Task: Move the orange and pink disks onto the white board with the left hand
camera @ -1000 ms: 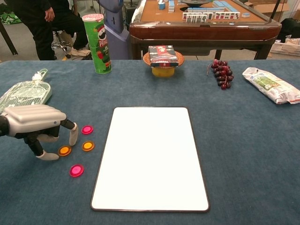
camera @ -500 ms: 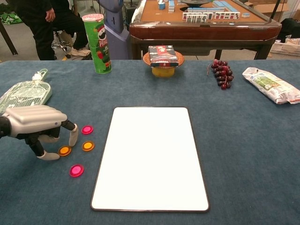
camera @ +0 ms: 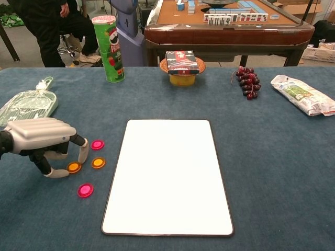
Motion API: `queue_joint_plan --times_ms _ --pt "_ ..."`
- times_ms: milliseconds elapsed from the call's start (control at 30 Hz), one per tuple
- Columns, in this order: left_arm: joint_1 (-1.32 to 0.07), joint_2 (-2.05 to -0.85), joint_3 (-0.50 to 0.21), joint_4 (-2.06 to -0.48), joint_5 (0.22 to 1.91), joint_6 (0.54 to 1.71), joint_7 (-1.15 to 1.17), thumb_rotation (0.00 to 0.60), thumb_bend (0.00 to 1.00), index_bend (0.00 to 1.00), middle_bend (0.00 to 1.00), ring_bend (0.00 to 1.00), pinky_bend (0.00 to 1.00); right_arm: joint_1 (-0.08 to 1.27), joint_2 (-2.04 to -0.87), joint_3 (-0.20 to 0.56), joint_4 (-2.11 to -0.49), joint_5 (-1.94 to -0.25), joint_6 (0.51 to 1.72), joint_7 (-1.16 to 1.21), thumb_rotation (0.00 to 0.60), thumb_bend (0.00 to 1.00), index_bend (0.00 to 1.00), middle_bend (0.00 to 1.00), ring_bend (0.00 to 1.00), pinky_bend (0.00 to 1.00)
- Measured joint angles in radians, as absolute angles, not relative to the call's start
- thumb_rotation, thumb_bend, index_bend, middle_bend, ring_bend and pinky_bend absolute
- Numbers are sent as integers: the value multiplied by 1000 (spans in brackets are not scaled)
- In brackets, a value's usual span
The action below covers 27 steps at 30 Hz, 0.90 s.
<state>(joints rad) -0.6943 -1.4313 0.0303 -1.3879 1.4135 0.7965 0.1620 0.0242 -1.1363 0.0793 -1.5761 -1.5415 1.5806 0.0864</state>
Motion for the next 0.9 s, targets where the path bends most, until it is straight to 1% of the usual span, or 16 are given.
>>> queue_joint_plan --times_ms 233,533,700,900 --pt "-697 -1414 18 -1423 1416 813 156 600 358 610 1000 1000 1000 23 -1135 81 -1576 -1540 1583 89 600 395 572 485 537 563" --pt "-737 -1380 -21 -1542 1419 818 204 600 358 610 1000 1000 1000 23 -1133 79 -1577 -1545 1585 93 600 395 572 485 538 563" --pt "-771 -1388 -32 -1606 1426 800 260 600 358 611 1000 1000 1000 17 -1127 82 -1579 -1545 1599 106 600 395 573 485 538 563" --pt "-805 -1421 -35 -1638 1414 772 344 600 358 610 1000 1000 1000 8 -1115 85 -1579 -1544 1615 136 600 395 573 485 537 563"
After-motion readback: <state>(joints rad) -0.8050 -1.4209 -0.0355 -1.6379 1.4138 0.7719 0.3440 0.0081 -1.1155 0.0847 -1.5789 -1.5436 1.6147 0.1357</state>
